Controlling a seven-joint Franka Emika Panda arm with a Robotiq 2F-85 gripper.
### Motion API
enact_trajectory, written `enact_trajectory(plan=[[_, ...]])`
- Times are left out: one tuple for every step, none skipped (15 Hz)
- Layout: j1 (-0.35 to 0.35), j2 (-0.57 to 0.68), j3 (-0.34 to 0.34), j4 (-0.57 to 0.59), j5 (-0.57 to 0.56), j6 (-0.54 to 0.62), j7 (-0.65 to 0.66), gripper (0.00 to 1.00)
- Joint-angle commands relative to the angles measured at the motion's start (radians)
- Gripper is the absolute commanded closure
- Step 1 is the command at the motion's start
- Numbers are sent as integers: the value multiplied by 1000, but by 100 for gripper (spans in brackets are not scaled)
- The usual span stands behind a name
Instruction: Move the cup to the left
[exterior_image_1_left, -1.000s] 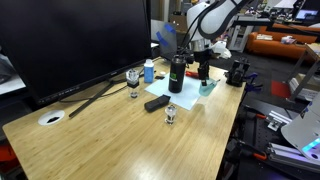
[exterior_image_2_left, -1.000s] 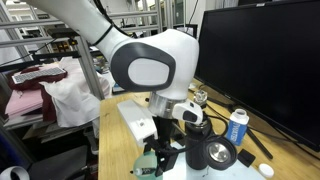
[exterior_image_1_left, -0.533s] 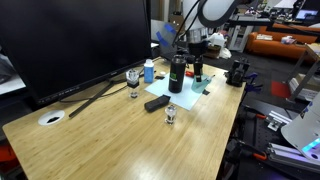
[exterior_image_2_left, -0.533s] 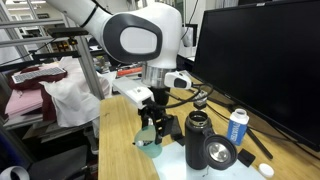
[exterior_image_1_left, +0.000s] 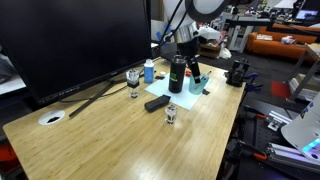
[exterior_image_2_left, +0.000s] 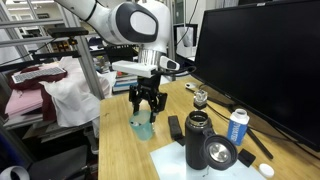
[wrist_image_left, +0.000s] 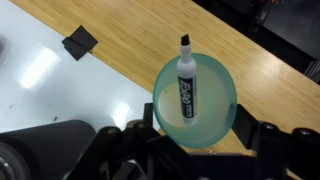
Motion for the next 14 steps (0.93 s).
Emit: enact_trajectory(plan=[[11,64,28,66,-15,-91,-113,48],[18,78,37,77,-23,-104,-132,48],[22,92,45,87,-23,-108,-154,48],[25,103,54,94,-21,-109,-173,48],[27,113,63,100,-10,-113,-198,48],[28,118,70,100,-6,-115,-217,48],[30,125,77,107,-5,-118,-231,48],[27,127,81,106,5,-111,-247,48],[16,124,85,109,40,-109,-271,48],[30,118,81,83,8,-79,-219,23],[28,118,81,87,17,-79,-232,23],[26,118,81,90,22,-80,-241,23],[25,118,81,91,23,-80,-245,23],[24,118,81,92,23,-80,-247,23]])
